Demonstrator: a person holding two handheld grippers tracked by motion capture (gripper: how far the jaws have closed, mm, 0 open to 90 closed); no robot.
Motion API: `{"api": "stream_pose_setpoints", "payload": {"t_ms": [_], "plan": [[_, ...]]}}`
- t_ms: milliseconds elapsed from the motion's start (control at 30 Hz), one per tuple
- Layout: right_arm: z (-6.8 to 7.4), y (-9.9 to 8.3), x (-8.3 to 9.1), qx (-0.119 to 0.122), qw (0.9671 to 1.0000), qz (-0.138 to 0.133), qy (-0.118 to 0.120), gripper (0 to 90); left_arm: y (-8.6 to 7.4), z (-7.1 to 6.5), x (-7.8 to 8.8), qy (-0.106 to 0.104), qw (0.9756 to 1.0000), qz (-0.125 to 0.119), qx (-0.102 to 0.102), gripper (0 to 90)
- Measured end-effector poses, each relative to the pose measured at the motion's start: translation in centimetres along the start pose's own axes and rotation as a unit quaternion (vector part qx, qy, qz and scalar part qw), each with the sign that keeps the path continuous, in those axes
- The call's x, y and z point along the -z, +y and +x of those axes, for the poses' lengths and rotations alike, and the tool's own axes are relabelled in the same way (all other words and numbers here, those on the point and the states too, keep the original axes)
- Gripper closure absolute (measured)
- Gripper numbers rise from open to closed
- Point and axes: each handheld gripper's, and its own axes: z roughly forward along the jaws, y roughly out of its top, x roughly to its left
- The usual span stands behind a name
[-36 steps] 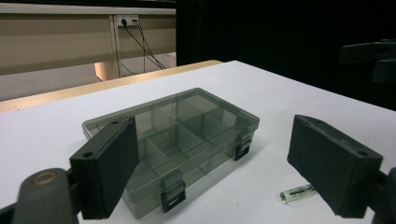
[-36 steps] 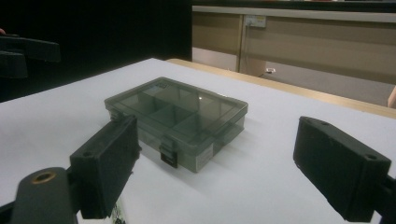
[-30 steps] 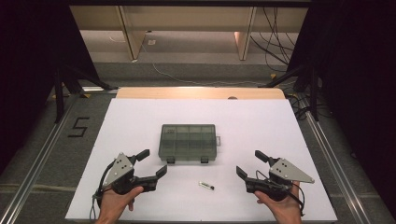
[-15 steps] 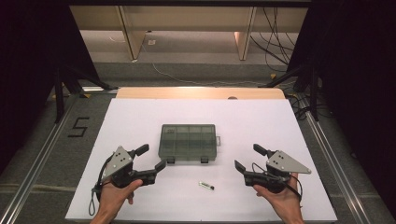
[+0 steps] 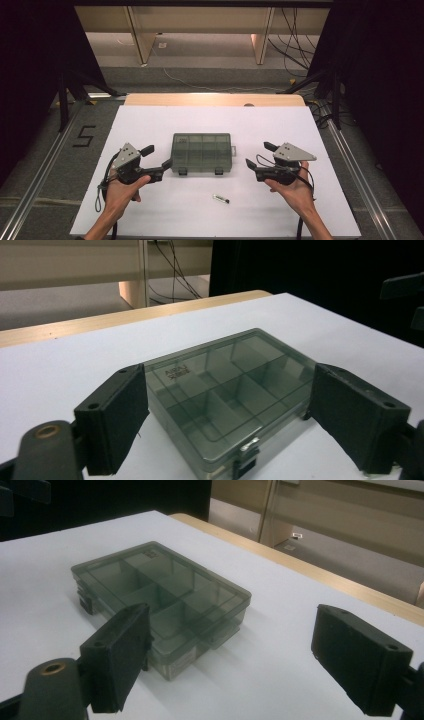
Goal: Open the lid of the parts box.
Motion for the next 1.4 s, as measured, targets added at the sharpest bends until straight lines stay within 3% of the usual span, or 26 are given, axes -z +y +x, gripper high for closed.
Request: {"api": "stream_pose_setpoints", "payload": {"t_ms": [167, 367, 600, 767, 867, 967, 1100, 1200, 1400], "plan": [[-0.7, 0.1, -1.4, 0.005, 0.9999, 0.01, 0.0, 19.3, 0.0, 1.3, -0.9, 0.014, 0.9999, 0.006, 0.003, 17.0], [-1.4, -0.2, -2.7, 0.01, 0.9994, 0.032, 0.011, 24.6, -0.3, 2.6, -1.6, 0.021, 0.9996, 0.017, -0.002, 29.0], [-2.0, -0.6, -3.9, 0.012, 0.9983, 0.053, 0.019, 38.6, -0.8, 3.6, -2.4, 0.018, 0.9991, 0.038, -0.01, 56.8], [-2.4, -0.8, -4.7, 0.023, 0.9963, 0.074, 0.038, 53.9, -1.5, 4.7, -3.4, 0.025, 0.9969, 0.07, -0.027, 73.8], [-2.5, -1.0, -5.2, 0.029, 0.9945, 0.088, 0.048, 60.5, -1.9, 5.0, -3.9, 0.018, 0.9955, 0.085, -0.037, 80.1], [-2.5, -1.3, -5.6, 0.034, 0.9929, 0.101, 0.054, 68.0, -2.2, 5.1, -4.4, 0.015, 0.993, 0.104, -0.054, 84.2], [-2.5, -1.4, -5.9, 0.045, 0.9911, 0.106, 0.066, 75.6, -2.5, 5.1, -4.8, 0.011, 0.9923, 0.11, -0.056, 88.1], [-2.2, -1.4, -6.2, 0.048, 0.9889, 0.114, 0.082, 81.9, -2.7, 5.0, -5.3, 0.006, 0.9897, 0.125, -0.069, 89.1], [-1.8, -1.8, -7.0, 0.064, 0.9857, 0.125, 0.094, 88.4, -3.0, 4.9, -5.5, 0.002, 0.989, 0.132, -0.066, 89.5]]}}
